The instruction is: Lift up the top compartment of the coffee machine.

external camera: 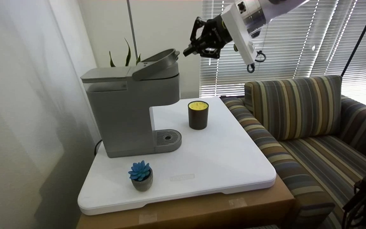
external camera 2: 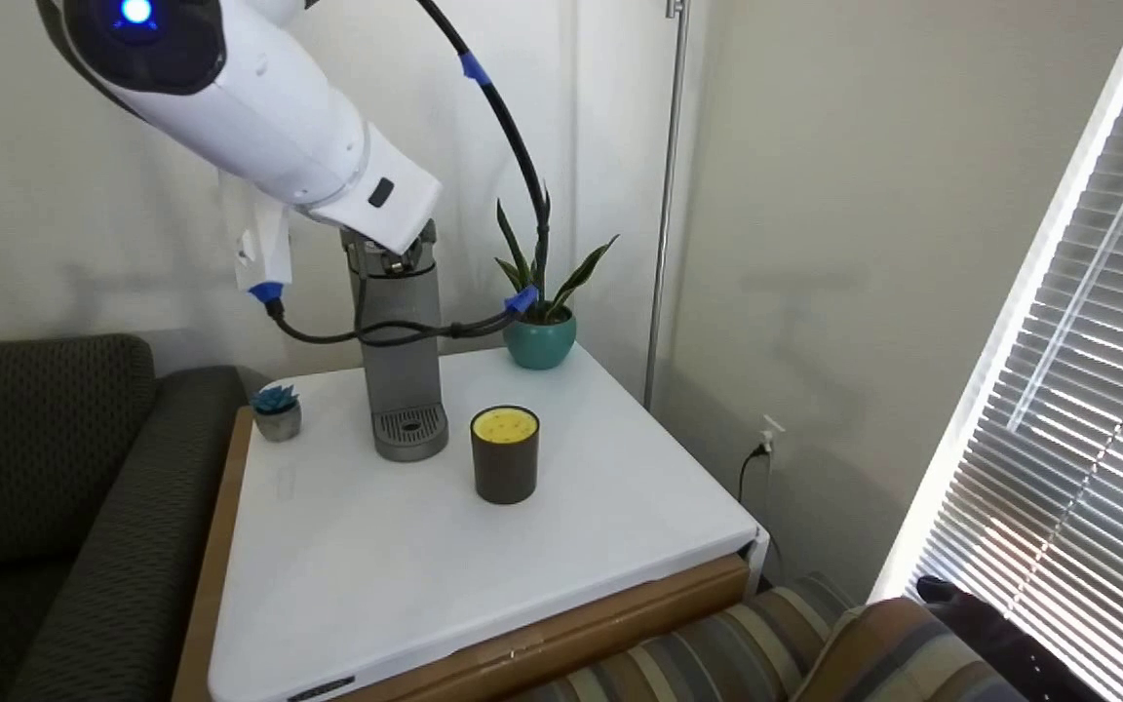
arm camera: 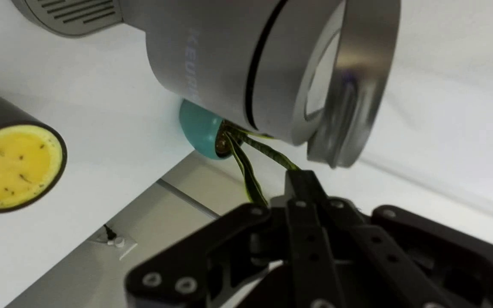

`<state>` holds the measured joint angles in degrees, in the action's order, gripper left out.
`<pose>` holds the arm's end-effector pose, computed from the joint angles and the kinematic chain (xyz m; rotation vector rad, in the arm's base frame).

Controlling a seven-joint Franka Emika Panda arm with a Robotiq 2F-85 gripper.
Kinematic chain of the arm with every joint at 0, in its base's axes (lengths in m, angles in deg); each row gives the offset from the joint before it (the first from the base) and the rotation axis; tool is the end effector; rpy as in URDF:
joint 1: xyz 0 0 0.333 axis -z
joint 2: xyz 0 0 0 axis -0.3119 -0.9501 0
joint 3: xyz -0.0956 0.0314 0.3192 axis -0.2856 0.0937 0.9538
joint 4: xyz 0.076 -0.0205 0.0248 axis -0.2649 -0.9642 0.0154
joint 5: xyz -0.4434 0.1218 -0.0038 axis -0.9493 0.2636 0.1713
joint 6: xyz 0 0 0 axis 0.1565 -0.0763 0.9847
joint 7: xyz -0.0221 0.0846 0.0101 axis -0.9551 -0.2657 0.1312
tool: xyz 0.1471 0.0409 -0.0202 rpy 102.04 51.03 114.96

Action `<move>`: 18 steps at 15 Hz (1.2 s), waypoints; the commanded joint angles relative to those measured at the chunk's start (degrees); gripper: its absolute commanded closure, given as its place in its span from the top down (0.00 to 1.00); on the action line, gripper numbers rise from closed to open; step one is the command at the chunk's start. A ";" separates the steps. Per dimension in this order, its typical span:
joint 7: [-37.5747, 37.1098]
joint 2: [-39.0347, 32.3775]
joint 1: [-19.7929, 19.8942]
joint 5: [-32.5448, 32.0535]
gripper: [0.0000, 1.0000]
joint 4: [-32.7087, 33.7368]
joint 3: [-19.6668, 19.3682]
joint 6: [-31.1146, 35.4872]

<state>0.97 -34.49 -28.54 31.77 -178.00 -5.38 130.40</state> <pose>0.6820 0.0658 0.2565 -2.0817 0.8368 -0.8245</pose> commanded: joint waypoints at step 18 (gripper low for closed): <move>-4.83 -0.19 -2.48 -5.45 0.00 0.21 1.31 1.08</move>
<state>-3.88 -36.19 -30.64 26.60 -177.93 -4.29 130.99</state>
